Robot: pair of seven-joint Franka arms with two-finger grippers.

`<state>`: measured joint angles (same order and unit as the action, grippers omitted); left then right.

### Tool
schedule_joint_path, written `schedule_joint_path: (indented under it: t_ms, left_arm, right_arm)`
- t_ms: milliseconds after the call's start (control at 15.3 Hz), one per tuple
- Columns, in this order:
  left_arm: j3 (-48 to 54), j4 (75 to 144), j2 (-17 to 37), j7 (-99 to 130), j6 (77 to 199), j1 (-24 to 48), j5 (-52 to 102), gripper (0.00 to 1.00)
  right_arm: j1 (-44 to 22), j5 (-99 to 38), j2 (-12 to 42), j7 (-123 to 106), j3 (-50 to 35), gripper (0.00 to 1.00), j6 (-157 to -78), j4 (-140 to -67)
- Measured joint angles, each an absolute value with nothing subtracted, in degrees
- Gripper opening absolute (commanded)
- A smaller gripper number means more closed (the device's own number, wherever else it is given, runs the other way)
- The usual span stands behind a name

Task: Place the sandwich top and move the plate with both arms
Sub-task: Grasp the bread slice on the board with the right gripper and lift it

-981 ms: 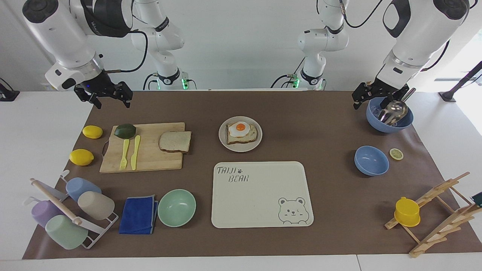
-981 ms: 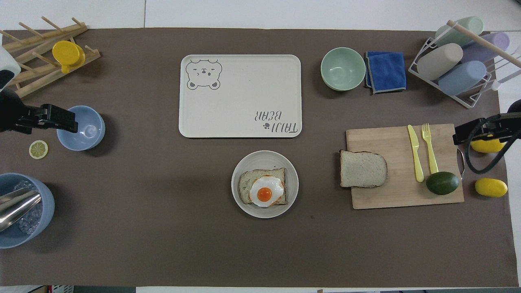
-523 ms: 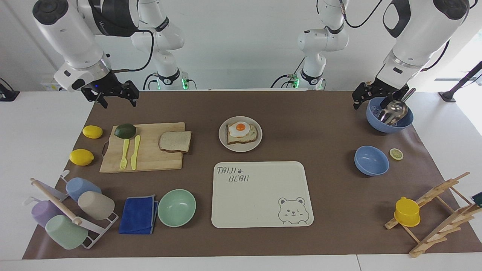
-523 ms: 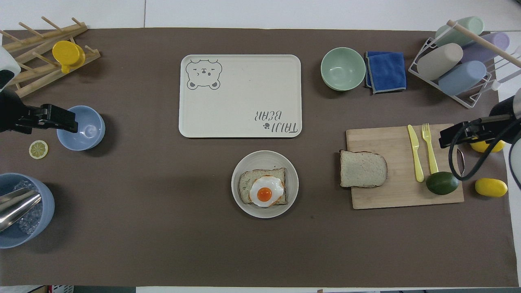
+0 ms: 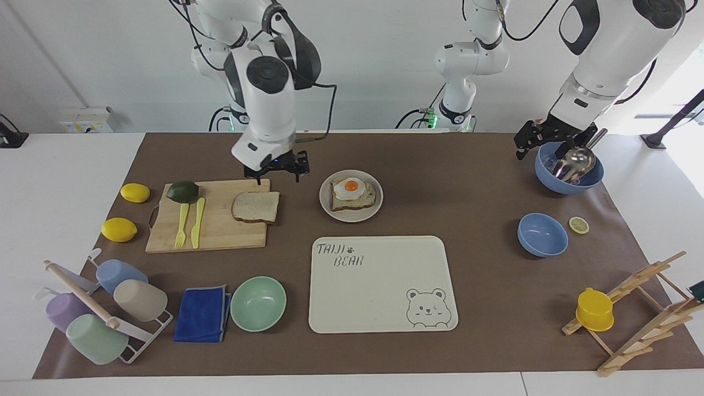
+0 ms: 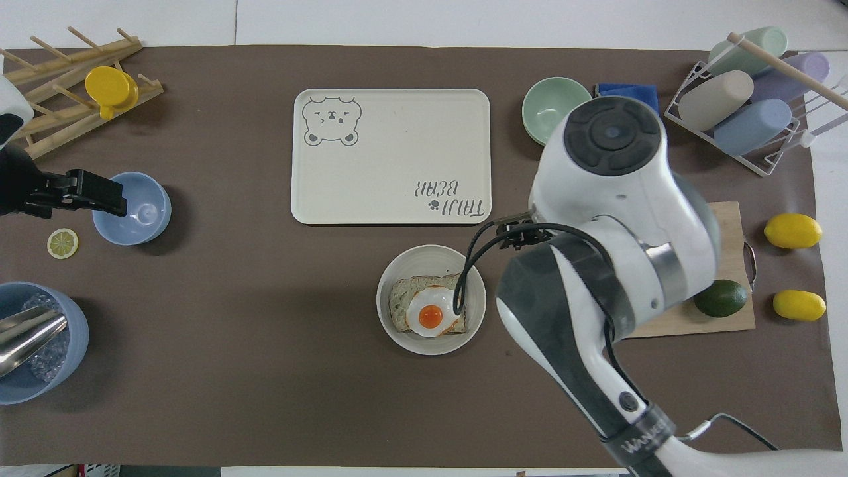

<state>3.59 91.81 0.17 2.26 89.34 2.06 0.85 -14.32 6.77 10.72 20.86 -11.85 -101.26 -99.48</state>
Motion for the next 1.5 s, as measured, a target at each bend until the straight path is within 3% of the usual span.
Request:
schedule_joint_path:
  t_ms: [131,458,850,981,1374,1505]
  left_arm:
    - [3.59,91.81,0.17,2.26,89.34,2.06,0.85,1.00]
    - [3.59,91.81,0.17,2.26,89.34,2.06,0.85,1.00]
    - [3.59,91.81,0.17,2.26,89.34,2.06,0.85,1.00]
    - [3.59,91.81,0.17,2.26,89.34,2.06,0.85,1.00]
    - [3.59,91.81,0.17,2.26,89.34,2.06,0.85,1.00]
    - [3.59,91.81,0.17,2.26,89.34,2.06,0.85,1.00]
  right_arm:
    - [-16.25,10.13,12.92,24.14,-11.83,1.00,-105.00,-102.68]
    - [-17.25,23.39,17.56,29.01,-11.76,1.00,-105.79,-107.76]
    - [-16.88,27.70,17.96,30.82,-11.40,1.00,-105.93,-111.75]
    - [-16.53,28.24,17.95,30.82,-11.30,0.92,-106.06,-112.50]
    - [-16.19,28.36,17.88,30.93,-11.30,0.83,-107.40,-114.63]
    - [-16.19,28.36,17.82,30.94,-11.30,0.61,-107.49,-114.80]
